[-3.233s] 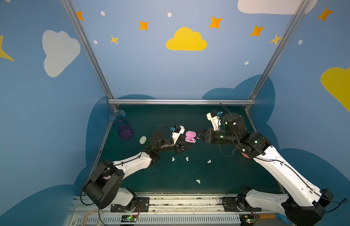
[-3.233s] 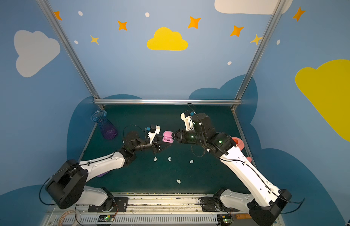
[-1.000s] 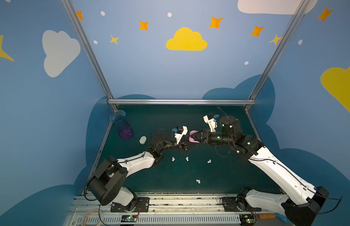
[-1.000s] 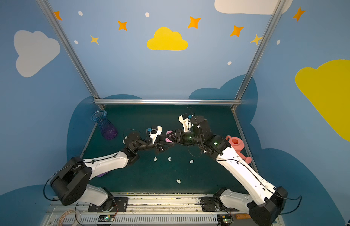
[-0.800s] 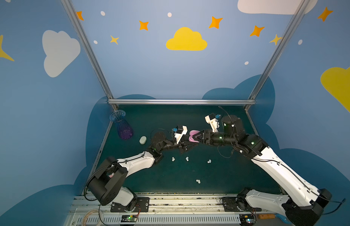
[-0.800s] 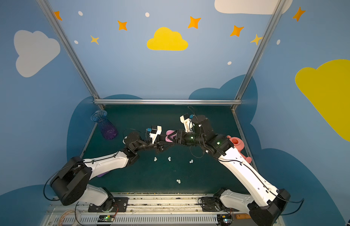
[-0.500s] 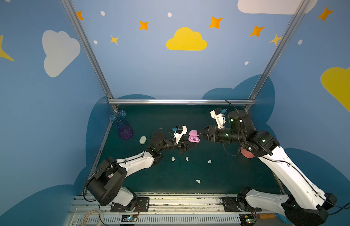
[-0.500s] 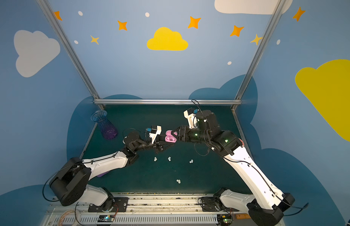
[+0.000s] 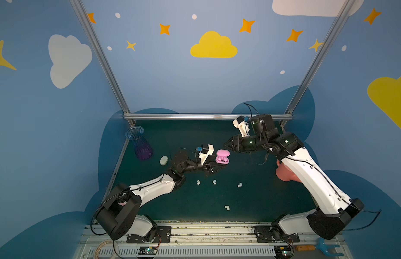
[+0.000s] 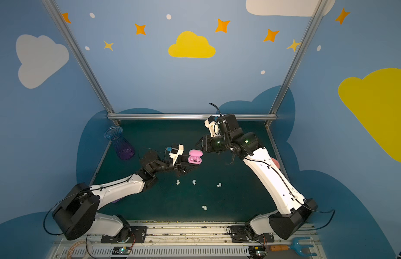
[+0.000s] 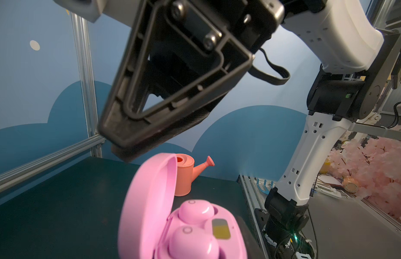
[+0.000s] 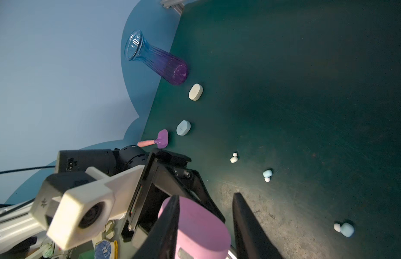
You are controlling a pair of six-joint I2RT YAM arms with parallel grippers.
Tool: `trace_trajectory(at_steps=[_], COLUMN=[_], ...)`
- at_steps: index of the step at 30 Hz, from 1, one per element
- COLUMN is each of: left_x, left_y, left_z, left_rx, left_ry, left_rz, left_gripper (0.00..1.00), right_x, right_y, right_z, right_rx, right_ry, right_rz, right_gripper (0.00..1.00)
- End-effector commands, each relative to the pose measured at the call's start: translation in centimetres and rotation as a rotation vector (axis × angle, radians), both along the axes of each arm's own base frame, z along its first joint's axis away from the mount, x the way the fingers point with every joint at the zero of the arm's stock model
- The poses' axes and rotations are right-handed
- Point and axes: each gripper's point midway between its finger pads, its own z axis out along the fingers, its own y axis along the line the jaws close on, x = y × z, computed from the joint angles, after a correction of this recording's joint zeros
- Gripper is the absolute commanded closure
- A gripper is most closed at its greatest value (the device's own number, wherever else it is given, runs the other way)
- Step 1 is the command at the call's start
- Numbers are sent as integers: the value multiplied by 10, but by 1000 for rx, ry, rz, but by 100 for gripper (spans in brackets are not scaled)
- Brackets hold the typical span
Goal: Insert wireless bluetooth earbuds into charging case
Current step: Close the charging case.
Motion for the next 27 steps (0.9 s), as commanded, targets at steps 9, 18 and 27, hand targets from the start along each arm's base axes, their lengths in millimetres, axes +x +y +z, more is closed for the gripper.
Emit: trace_trajectory(at_steps=[9, 18, 27], left_x=[-3, -3, -3], left_y=[1, -1, -2], left_z=[19, 16, 14], left_rx=[-24, -10, -9], left_ry=[-52, -42, -38], left_rz=[-4, -9, -10], left_gripper=[96, 96, 96], right_x=[-63, -51, -45], right_y=[-16, -20, -14], right_z=[-22, -3, 0], right_rx=[4, -45, -60], right_ry=[111, 27, 21], right_rz=[31, 9, 20], right_gripper=[63, 59, 60])
